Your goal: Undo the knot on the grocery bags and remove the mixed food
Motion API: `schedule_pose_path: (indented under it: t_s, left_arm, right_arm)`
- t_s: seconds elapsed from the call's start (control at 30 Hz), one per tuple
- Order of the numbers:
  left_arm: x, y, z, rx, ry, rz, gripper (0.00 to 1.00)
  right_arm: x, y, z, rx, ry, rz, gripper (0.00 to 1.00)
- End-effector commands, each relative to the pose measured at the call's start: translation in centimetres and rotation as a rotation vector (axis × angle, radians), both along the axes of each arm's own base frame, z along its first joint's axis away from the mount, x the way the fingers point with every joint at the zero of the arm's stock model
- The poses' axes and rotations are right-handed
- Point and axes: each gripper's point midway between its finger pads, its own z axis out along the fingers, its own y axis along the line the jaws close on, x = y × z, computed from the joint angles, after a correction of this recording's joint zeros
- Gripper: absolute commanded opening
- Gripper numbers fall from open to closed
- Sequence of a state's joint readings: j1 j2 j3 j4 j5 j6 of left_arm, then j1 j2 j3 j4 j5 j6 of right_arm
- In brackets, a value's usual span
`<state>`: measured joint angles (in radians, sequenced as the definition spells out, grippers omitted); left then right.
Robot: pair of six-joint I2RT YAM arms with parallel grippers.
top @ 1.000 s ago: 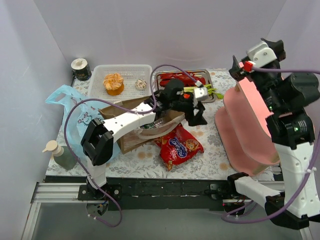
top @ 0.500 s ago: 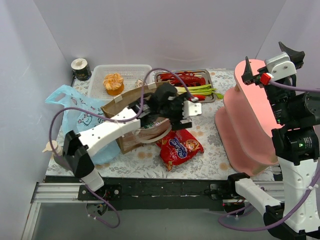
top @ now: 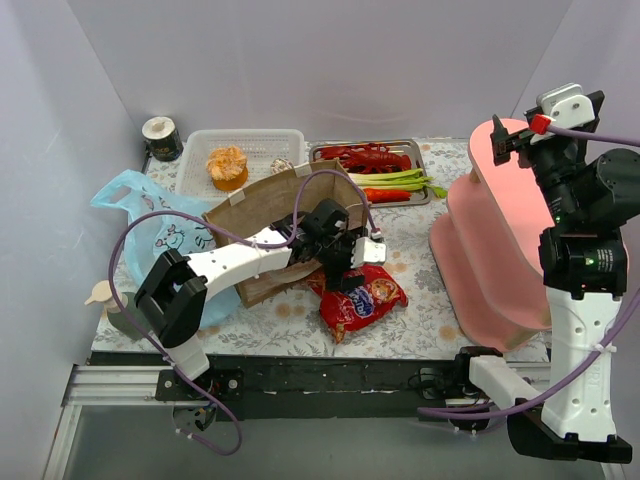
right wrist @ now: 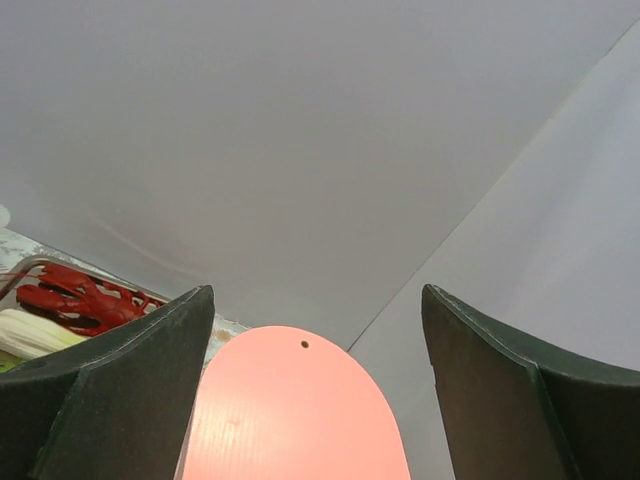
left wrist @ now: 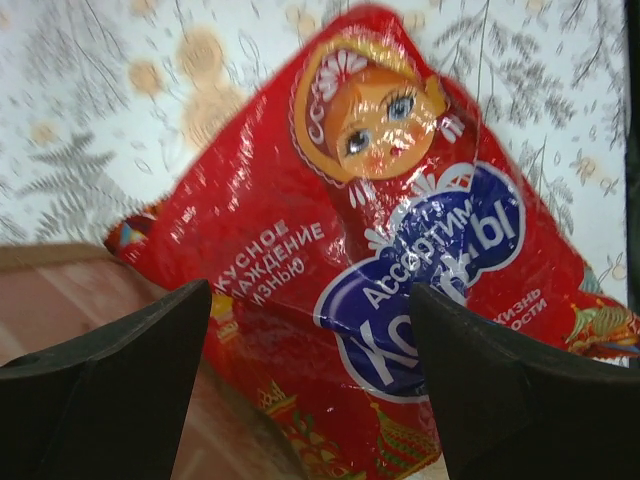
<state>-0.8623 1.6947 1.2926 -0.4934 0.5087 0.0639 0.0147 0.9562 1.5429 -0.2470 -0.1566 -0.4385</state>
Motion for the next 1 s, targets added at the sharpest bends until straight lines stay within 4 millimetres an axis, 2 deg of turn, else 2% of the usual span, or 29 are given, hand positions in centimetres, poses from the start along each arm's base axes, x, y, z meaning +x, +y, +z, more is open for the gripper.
schedule_pose_path:
  t_s: [0.0, 0.1, 0.17, 0.3, 0.37, 0.4, 0.5, 0.53, 0.6, 0.63, 0.7, 0.73, 0.8, 0.87, 0.9, 0.93, 0.97]
  left_arm:
    - [1.6, 1.8, -2.3, 0.072, -0.052, 0.107, 0.79]
    - [1.4, 2.3, -3.9, 0.111, -0.032, 0.113, 0.77]
    - [1.3, 2.3, -4.1, 0.118, -0.031, 0.092, 0.75]
    - [1.2, 2.5, -3.9, 0.149, -0.004, 0.105, 0.75]
    - [1.0, 3.0, -4.8, 0.181, 0.009, 0.097, 0.74]
    - [0.4, 3.4, -6.0, 0.214, 0.040, 0.092, 0.68]
    - [-0.8, 3.6, -7.3, 0.232, 0.099, 0.060, 0.50]
    - [-0.8, 3.5, -7.3, 0.227, 0.103, 0.057, 0.41]
    - [-0.8, 3.3, -7.4, 0.222, 0.107, 0.055, 0.29]
    - [-0.8, 3.2, -7.4, 0.219, 0.111, 0.055, 0.19]
    - [-0.9, 3.1, -7.4, 0.215, 0.118, 0.052, 0.07]
    - [-0.9, 2.9, -7.2, 0.209, 0.121, 0.055, 0.02]
    - [-1.0, 2.5, -6.5, 0.184, 0.134, 0.060, 0.00]
    - [-0.2, 1.4, -4.4, 0.126, 0.110, 0.074, 0.00]
    - [-0.1, 1.1, -3.5, 0.106, 0.118, 0.102, 0.00]
    - [0.2, 0.8, -2.6, 0.089, 0.121, 0.125, 0.01]
    - [0.6, 0.4, -0.8, 0.055, 0.102, 0.136, 0.10]
  right_arm:
    - [-0.5, 0.8, 1.0, 0.036, -0.016, 0.051, 0.91]
    - [-0.1, 1.3, 0.2, 0.048, 0.003, 0.080, 0.91]
    - [0.0, 1.5, -0.3, 0.050, 0.013, 0.088, 0.91]
    - [-0.1, 1.4, -0.3, 0.046, 0.009, 0.086, 0.91]
    - [0.0, 1.4, -0.4, 0.039, 0.013, 0.082, 0.91]
    - [0.1, 1.4, -0.7, 0.039, 0.017, 0.082, 0.91]
    - [0.2, 1.4, -1.0, 0.038, 0.025, 0.082, 0.91]
    - [0.4, 1.4, -1.1, 0.039, 0.031, 0.083, 0.91]
    - [0.5, 1.4, -0.9, 0.038, 0.029, 0.083, 0.91]
    - [0.7, 1.4, -1.1, 0.039, 0.034, 0.081, 0.91]
    - [0.9, 1.4, -1.1, 0.040, 0.036, 0.083, 0.91]
    - [1.1, 1.4, -1.3, 0.043, 0.043, 0.084, 0.91]
    - [1.2, 1.5, -1.2, 0.048, 0.042, 0.088, 0.91]
    - [1.5, 1.5, -1.1, 0.048, 0.045, 0.088, 0.91]
    - [1.6, 0.8, -1.0, 0.048, 0.043, 0.066, 0.91]
    - [1.7, 0.7, -1.0, 0.048, 0.043, 0.062, 0.91]
    - [1.7, 0.8, -0.9, 0.046, 0.042, 0.065, 0.91]
